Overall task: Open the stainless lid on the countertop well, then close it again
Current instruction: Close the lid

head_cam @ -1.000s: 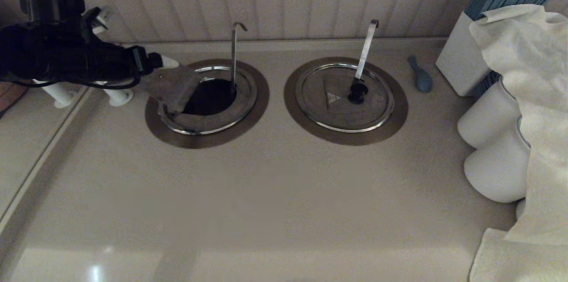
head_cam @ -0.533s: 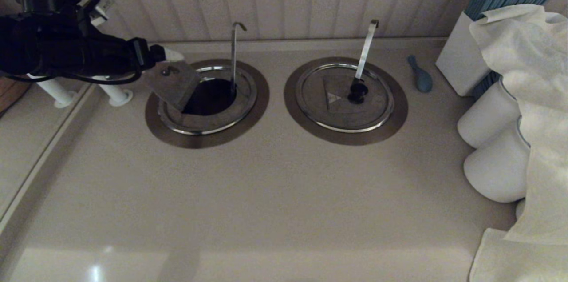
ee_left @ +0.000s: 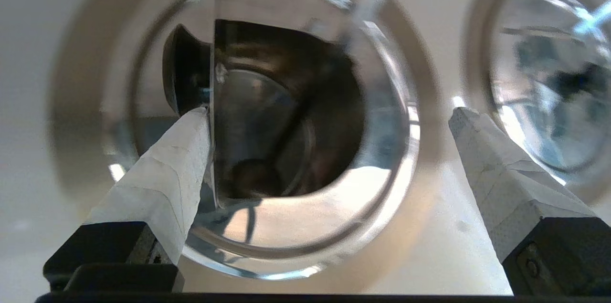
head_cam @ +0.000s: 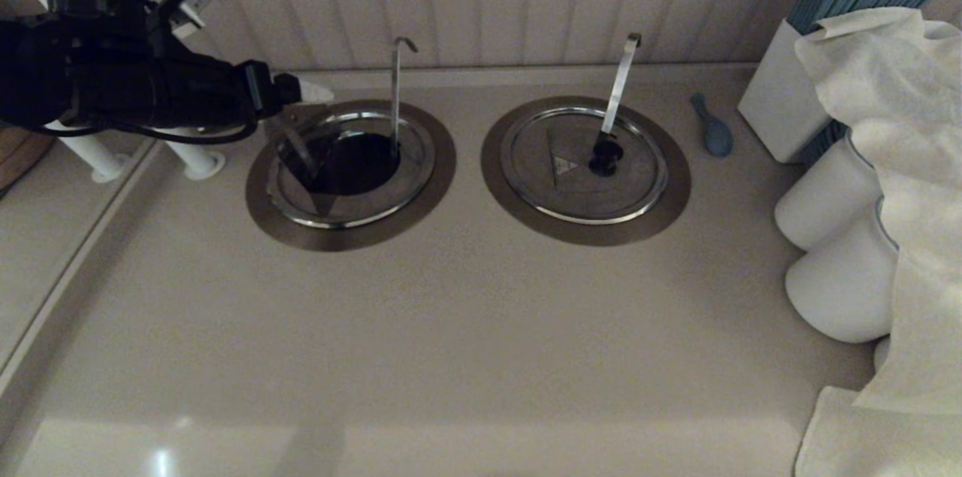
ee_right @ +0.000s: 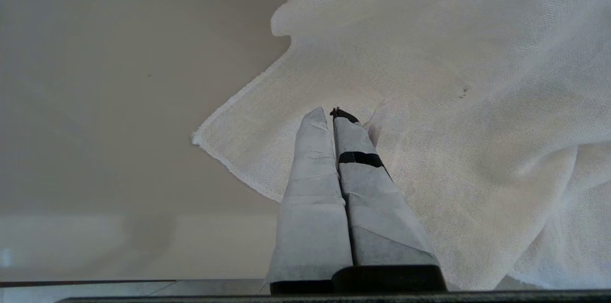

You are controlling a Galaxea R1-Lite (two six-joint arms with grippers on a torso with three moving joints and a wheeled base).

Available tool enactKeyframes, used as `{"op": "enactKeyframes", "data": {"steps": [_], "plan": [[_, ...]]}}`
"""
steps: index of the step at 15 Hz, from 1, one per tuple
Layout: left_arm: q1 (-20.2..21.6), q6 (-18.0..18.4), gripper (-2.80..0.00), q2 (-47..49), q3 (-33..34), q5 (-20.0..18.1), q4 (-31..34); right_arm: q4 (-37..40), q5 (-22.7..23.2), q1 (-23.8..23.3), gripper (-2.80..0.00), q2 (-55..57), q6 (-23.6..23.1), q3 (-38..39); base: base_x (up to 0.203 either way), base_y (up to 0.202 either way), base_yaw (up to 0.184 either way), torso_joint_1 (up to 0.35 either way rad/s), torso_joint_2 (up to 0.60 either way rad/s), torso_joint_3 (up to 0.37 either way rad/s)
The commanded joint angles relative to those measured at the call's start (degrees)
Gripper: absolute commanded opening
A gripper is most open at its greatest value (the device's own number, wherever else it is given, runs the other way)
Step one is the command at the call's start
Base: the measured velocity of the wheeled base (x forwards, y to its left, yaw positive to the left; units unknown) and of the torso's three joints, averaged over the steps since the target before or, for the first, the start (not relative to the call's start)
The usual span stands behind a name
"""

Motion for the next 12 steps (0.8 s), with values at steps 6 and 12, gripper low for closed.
{"op": "enactKeyframes", "data": {"steps": [6,12], "plan": [[-5.28,0.02,0.00,-3.04,2.92,-0.02,0.03,-0.01,0.03,0.00,-2.80,-0.02,0.00,0.01,0.000,0.000,0.000,0.000,0.00,0.000],[-6.64,-0.11,0.00,-4.58,3.37,0.08,-0.14,-0.01,0.03,0.00,-2.80,-0.02,0.00,0.01,0.000,0.000,0.000,0.000,0.00,0.000]]}}
